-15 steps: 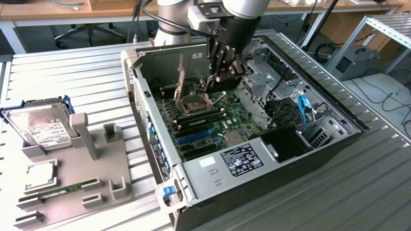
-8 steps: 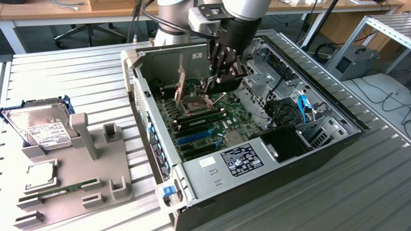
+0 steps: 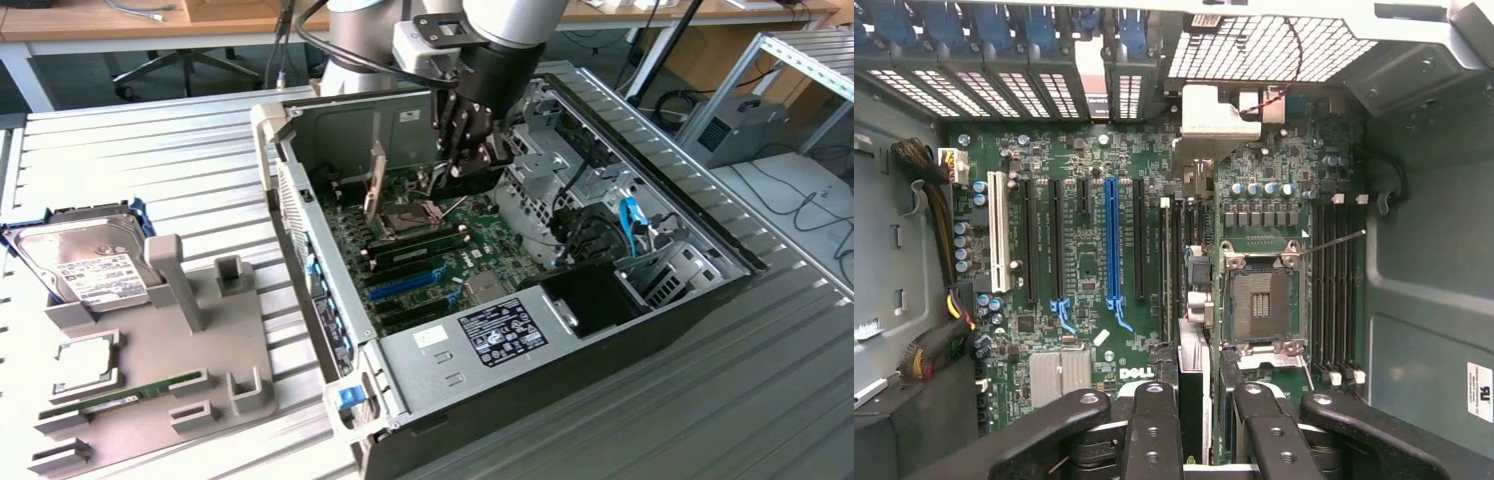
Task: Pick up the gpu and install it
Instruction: 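Insert the gpu into the slot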
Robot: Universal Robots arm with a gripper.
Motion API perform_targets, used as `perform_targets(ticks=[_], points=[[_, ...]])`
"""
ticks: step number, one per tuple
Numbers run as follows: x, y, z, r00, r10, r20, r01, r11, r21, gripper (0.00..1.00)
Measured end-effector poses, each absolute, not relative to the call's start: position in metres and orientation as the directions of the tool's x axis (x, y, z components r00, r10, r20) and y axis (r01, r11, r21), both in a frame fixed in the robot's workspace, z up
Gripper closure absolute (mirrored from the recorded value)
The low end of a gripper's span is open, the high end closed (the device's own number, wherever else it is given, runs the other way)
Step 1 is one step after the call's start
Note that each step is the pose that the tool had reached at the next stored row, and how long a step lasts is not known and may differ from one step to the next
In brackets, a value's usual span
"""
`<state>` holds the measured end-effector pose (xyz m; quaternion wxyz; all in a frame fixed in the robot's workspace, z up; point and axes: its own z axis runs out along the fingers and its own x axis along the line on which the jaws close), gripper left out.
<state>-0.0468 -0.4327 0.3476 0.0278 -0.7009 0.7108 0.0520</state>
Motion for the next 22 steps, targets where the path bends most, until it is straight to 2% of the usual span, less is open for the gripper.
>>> perform_targets(ticks=[22], points=[[-0.0468,-0.4408,0.3428,-0.016,-0.994,-0.112,-0.999,0.012,0.035,0.74]])
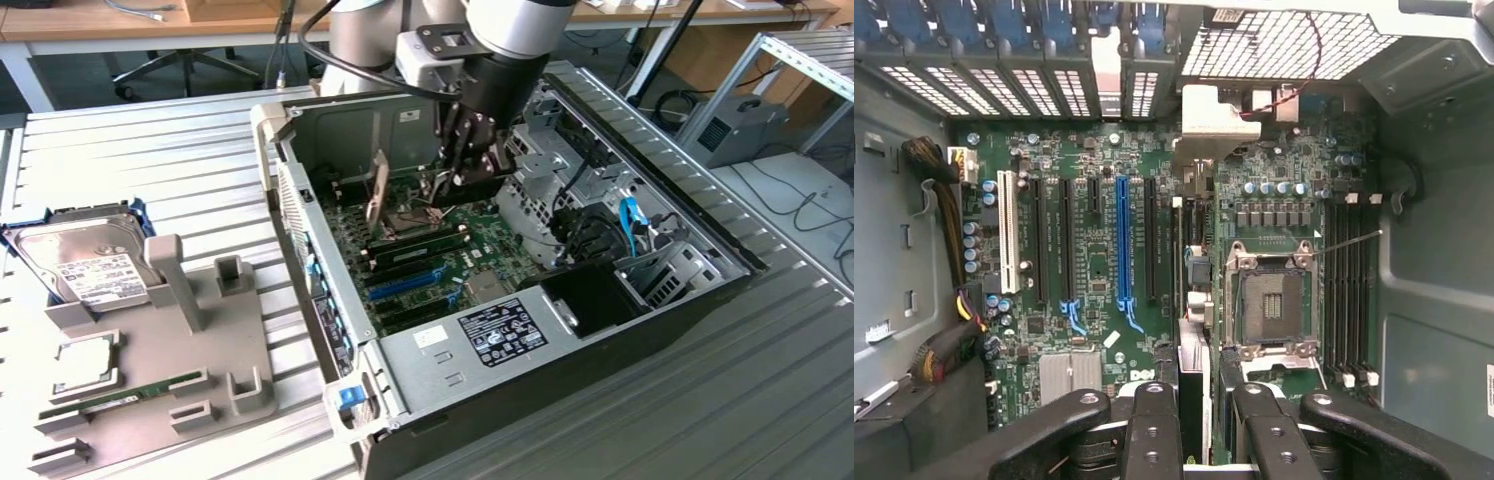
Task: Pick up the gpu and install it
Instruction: 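Insert the gpu into the slot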
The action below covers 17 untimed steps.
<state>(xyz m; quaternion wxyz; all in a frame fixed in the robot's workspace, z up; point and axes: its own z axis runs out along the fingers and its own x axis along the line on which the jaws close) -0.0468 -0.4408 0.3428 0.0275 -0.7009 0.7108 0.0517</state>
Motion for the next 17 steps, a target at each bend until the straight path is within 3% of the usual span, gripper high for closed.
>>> perform_targets(ticks=[17], points=[[-0.047,-0.456,0.337,-0.016,-0.994,-0.111,-0.999,0.012,0.035,0.74]])
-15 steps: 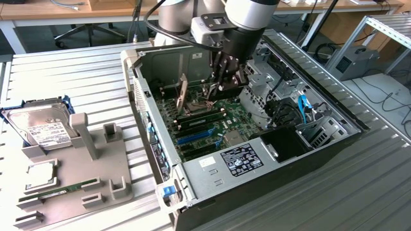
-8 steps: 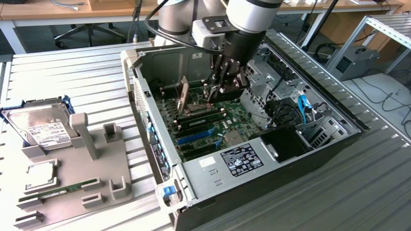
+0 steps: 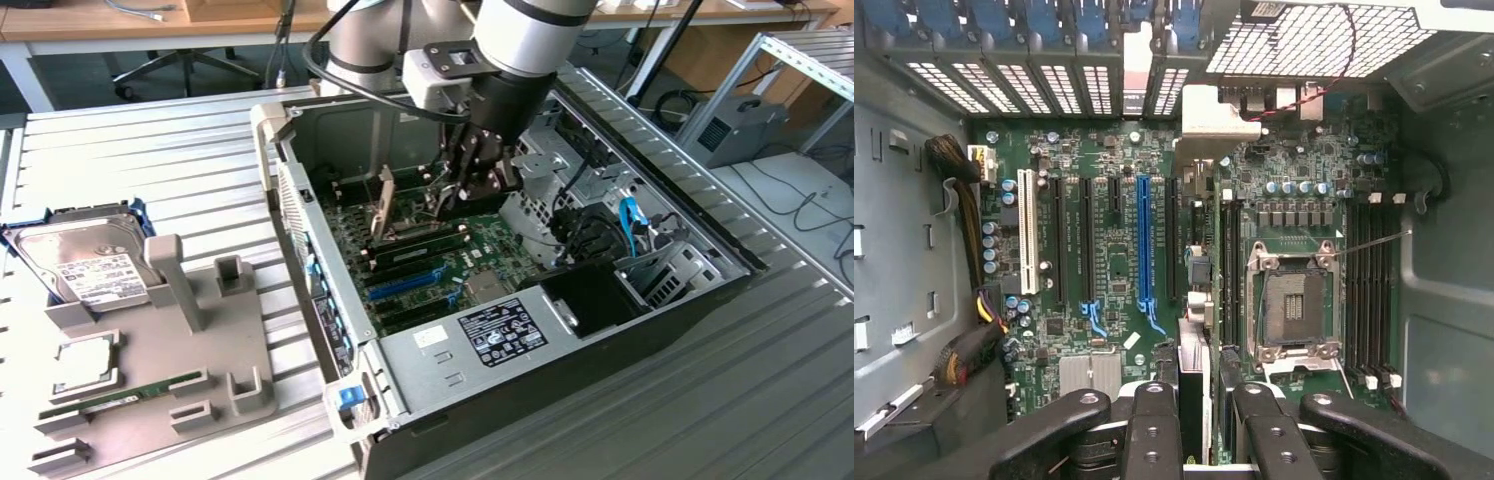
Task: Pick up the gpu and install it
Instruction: 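Insert the gpu into the slot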
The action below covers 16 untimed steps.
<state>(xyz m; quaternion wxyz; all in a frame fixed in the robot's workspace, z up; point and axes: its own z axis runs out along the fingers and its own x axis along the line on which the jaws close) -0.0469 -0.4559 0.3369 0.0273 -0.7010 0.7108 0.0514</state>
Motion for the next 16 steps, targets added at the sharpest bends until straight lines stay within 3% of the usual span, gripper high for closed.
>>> perform_targets(ticks=[16], points=[[-0.0486,-0.4629,0.3345,-0.016,-0.994,-0.111,-0.999,0.012,0.035,0.74]])
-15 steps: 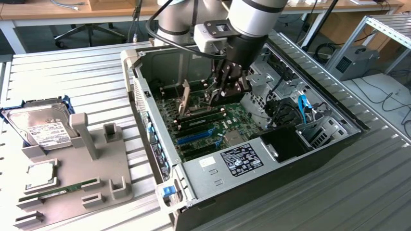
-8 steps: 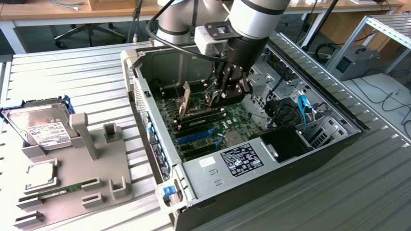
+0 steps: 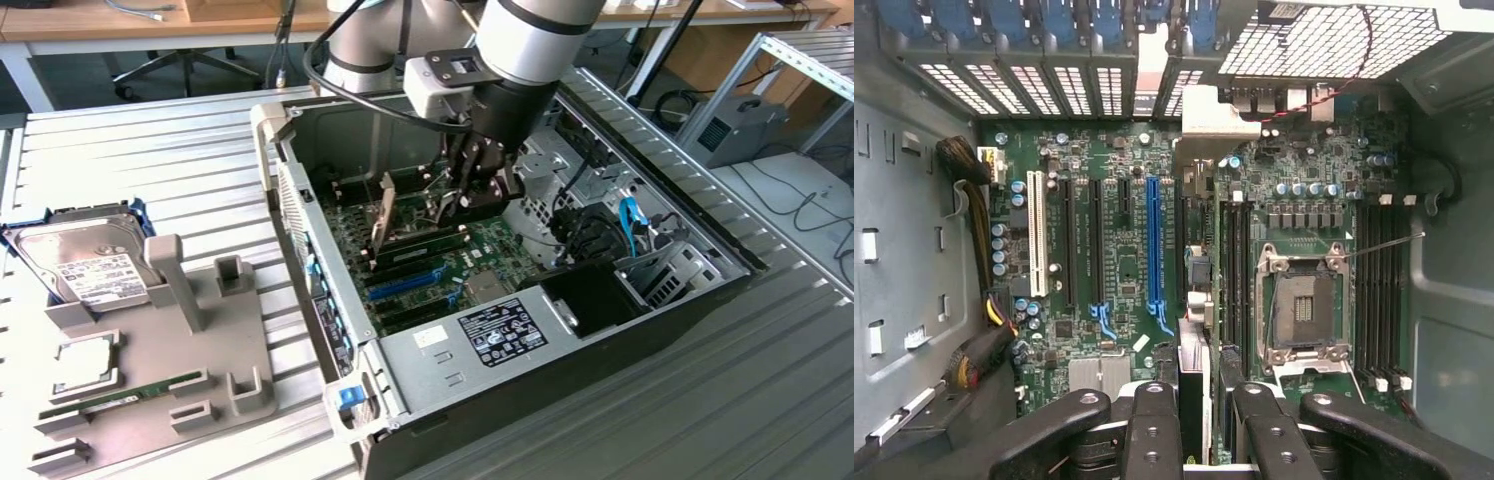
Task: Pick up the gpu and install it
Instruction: 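Insert the gpu into the slot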
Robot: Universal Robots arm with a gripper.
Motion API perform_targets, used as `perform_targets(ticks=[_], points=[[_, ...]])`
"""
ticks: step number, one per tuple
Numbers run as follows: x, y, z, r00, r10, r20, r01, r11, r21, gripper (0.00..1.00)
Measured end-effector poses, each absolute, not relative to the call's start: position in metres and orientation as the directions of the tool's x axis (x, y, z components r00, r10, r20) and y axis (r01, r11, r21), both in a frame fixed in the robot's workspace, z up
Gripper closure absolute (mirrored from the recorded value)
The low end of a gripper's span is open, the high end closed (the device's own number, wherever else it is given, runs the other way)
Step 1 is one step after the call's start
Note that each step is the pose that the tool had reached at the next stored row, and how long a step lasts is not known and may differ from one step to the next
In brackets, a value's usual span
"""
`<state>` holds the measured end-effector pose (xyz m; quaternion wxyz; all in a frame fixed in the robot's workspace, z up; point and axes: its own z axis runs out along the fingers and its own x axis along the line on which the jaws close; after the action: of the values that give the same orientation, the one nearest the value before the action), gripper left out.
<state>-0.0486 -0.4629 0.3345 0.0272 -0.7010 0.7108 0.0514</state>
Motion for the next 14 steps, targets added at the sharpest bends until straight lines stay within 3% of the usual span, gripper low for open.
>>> perform_targets(ticks=[14], points=[[-0.0521,-0.4688,0.3328,-0.016,-0.994,-0.111,-0.999,0.012,0.035,0.74]])
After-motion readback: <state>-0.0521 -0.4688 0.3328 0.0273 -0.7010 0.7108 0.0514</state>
